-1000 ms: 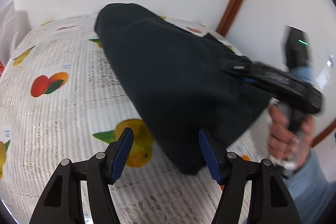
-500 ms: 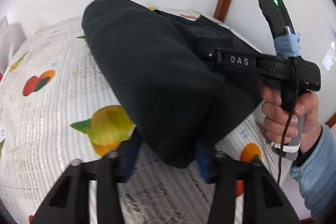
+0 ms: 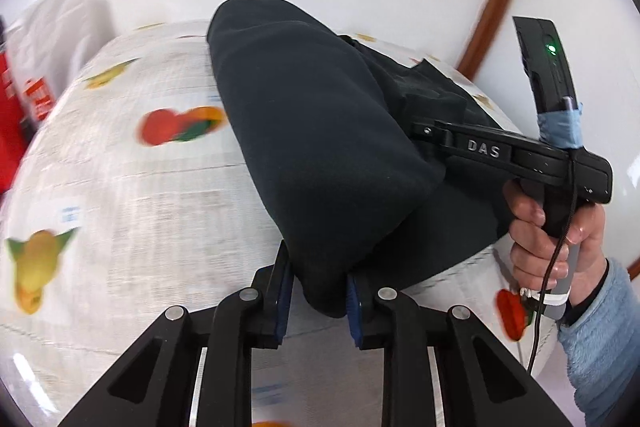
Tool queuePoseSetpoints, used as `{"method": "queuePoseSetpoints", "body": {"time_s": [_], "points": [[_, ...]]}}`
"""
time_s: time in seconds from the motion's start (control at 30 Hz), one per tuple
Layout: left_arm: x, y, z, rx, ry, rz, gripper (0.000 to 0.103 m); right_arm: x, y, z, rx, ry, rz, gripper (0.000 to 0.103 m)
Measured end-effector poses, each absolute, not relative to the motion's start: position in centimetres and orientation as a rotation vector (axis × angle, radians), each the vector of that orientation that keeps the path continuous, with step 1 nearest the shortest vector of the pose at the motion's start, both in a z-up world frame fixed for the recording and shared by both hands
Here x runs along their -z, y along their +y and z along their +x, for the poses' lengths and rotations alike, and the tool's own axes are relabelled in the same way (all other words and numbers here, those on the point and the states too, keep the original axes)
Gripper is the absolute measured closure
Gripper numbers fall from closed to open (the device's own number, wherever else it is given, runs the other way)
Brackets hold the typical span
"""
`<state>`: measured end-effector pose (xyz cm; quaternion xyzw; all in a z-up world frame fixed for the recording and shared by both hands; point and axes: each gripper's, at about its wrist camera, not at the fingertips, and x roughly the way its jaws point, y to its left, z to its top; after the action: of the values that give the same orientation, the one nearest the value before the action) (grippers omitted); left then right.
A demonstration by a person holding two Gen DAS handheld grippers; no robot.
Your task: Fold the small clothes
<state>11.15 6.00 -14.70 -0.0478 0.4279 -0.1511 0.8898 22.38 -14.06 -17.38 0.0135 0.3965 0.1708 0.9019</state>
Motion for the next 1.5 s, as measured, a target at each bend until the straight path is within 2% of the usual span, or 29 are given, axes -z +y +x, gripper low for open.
{"method": "queuePoseSetpoints", "body": {"time_s": [0.27,0.3,0.33,0.4,0.47,0.6,0.67,0.73,0.8,1.07,1.23,1.37,1.47,1.5], "points": [[14.4,10.6,9.6,0.357,0.924,-0.156,0.076,16.7,-10.8,22.0,-0.433,0.806,0.05,0.077],[14.4,10.7,9.4,0.36,0.917,-0.147,0.071,16.5,-11.1,21.9,-0.437,0.801,0.063,0.075],[14.4,10.8,9.2,0.362,0.914,-0.14,0.057,16.3,-11.5,22.0,-0.439,0.798,0.081,0.07],[14.6,10.4,9.0,0.367,0.904,-0.147,0.045,16.0,-12.2,22.3,-0.438,0.798,0.125,0.064],[14.6,9.6,9.1,0.37,0.9,-0.153,0.045,16.1,-12.2,22.9,-0.434,0.816,0.155,0.056],[14.8,7.5,9.9,0.301,0.9,-0.069,0.045,17.0,-11.0,23.8,-0.417,0.832,0.175,0.053],[14.9,6.3,10.3,0.249,0.902,-0.015,0.042,17.1,-10.8,24.1,-0.403,0.831,0.201,0.058],[15.1,6.1,10.6,0.223,0.909,-0.011,0.042,16.9,-10.7,24.2,-0.413,0.825,0.206,0.079],[15.2,6.3,10.9,0.212,0.918,-0.021,0.042,16.3,-10.7,23.7,-0.411,0.792,0.18,0.087],[15.2,6.1,11.4,0.209,0.912,-0.008,0.042,12.2,-17.9,17.3,-0.373,0.535,0.324,0.091],[15.2,5.7,11.4,0.206,0.91,0.019,0.04,15.8,-21.2,16.4,-0.297,0.652,0.375,0.091],[15.1,5.8,11.5,0.221,0.909,0.015,0.04,17.4,-20.7,17.3,-0.285,0.748,0.324,0.082],[14.8,5.9,11.1,0.246,0.889,0.027,0.04,16.4,-20.8,17.7,-0.279,0.72,0.297,0.06],[14.6,5.7,11.0,0.269,0.89,0.03,0.04,16.1,-20.8,17.9,-0.286,0.717,0.291,0.048]]}}
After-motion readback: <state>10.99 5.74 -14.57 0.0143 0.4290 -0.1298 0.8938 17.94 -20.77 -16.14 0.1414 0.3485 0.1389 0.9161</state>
